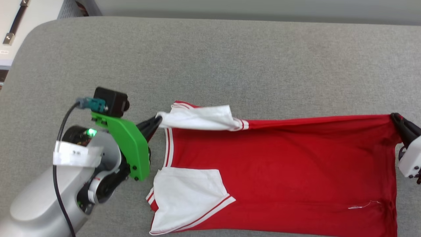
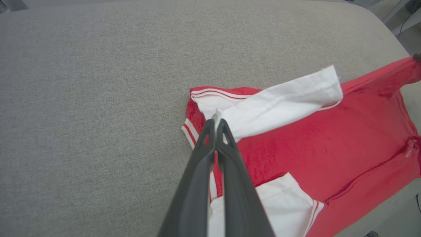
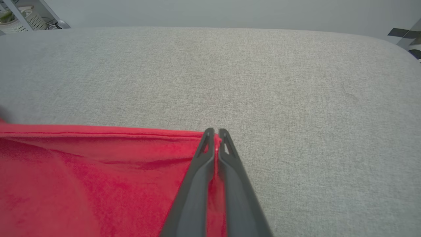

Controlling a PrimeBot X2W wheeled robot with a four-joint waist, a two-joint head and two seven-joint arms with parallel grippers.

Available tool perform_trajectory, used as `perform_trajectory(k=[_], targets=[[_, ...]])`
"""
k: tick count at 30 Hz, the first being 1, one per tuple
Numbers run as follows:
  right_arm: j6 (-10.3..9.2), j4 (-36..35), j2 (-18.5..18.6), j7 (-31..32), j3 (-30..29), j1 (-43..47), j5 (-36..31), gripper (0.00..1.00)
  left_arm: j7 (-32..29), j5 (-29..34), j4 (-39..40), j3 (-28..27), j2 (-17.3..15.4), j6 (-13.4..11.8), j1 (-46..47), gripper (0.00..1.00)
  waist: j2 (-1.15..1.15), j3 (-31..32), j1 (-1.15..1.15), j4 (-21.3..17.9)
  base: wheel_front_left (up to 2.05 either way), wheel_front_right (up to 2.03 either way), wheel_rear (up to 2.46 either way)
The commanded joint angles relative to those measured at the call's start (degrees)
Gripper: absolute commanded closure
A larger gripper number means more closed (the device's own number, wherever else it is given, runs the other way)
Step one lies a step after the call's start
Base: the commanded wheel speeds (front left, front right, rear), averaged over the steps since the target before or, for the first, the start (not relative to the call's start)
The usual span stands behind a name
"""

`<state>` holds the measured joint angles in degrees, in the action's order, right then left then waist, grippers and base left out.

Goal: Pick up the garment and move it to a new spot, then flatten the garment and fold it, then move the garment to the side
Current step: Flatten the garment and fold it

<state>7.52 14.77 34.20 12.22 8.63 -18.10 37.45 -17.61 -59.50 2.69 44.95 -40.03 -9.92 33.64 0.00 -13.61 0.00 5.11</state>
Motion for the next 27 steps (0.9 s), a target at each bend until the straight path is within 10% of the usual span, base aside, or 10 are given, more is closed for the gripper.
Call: perform_trajectory(k=[1,27], targets=[[-0.03,-0.86,-0.33,-1.14,-0.57,1.53,0.15,1.0,0.64,-0.36,0.62,0.19,-0.72,-0.6,-1.9,1.0,0.0,1.25,0.0,0.41,0.0,0.0,0.0],[-0.03,-11.07,3.09,3.55,-1.8,22.85,5.59,1.0,0.52,-1.23,-2.54,7.99,-0.26,-0.98,-15.34,1.0,0.0,3.71,0.0,0.75,0.0,0.0,0.0]])
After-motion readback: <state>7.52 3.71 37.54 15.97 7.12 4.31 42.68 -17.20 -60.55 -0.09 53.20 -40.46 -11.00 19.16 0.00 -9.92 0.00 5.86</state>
